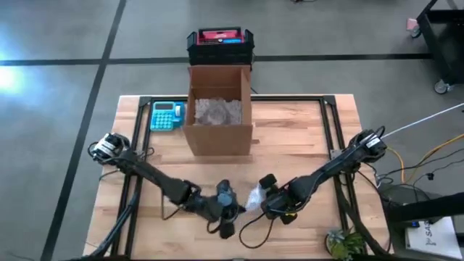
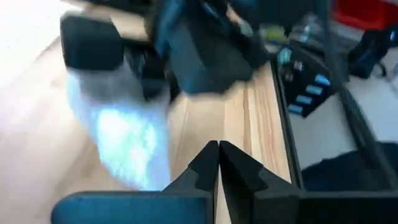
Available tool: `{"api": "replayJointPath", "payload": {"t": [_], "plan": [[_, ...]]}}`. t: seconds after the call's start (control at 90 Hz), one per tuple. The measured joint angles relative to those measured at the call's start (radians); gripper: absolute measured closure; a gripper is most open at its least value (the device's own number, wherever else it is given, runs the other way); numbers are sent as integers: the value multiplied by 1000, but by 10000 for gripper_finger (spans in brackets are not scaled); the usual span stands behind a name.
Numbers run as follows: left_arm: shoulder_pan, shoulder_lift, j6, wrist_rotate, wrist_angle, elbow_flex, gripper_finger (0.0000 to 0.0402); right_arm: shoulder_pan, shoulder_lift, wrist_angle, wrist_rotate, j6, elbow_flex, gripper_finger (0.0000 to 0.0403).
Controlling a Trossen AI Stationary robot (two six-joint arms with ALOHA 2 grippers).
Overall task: Wrap mug
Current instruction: Put the wrapped white mug into the box
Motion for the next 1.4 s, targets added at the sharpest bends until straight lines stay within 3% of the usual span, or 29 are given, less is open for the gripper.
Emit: {"api": "replayJointPath", "payload": {"t": [0.144, 0.422, 0.622, 0.8, 0.889, 1.022, 1.178, 1.289, 1.4], "plan": [[-97, 0, -74, -148, -33, -13, 402, 0, -57, -20, -10, -9, 105, 391], [-197, 3, -244, -196, 23, -92, 402, -37, -115, -31, -107, -147, 389, 395], [-203, 3, -262, -247, 26, -119, 402, -114, -115, -41, -110, -244, 620, 395], [-154, 0, -152, -239, 29, -119, 402, -235, -117, 59, 92, -322, 806, 396], [-108, -2, -90, -171, 29, -119, 402, -336, -108, 133, 109, -345, 874, 396], [-38, -2, -45, -36, 14, -119, 402, -540, -73, 128, 22, -256, 922, 396], [-12, -2, -45, -4, -25, -119, 402, -759, 51, 104, -203, -102, 917, 396], [-16, -3, -44, 0, -37, -119, 402, -844, 151, 91, -328, -35, 919, 396], [-16, -3, -44, 0, -39, -119, 402, -883, 234, 58, -353, -32, 922, 396]]}}
